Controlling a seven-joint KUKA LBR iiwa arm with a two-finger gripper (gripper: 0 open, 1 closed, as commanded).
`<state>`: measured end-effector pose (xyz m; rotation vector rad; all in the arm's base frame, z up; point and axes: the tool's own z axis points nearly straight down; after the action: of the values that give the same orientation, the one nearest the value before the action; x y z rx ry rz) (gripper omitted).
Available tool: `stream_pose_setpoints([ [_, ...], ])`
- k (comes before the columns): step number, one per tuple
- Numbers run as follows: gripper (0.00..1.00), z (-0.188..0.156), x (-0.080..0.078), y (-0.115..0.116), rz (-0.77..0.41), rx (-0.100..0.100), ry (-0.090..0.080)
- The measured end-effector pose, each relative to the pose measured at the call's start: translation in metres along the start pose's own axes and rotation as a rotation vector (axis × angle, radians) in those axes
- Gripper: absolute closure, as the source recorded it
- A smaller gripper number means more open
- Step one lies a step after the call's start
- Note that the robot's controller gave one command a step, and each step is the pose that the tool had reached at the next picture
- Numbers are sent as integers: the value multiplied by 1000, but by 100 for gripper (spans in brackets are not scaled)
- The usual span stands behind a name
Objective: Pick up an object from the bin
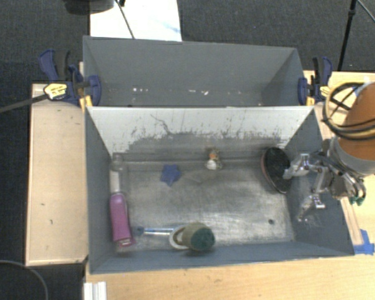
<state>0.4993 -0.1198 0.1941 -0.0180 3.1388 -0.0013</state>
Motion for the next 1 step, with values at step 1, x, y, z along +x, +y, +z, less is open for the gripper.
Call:
stream_pose_setpoints([
  [1, 0, -6, -48, 25, 16, -1, -6],
])
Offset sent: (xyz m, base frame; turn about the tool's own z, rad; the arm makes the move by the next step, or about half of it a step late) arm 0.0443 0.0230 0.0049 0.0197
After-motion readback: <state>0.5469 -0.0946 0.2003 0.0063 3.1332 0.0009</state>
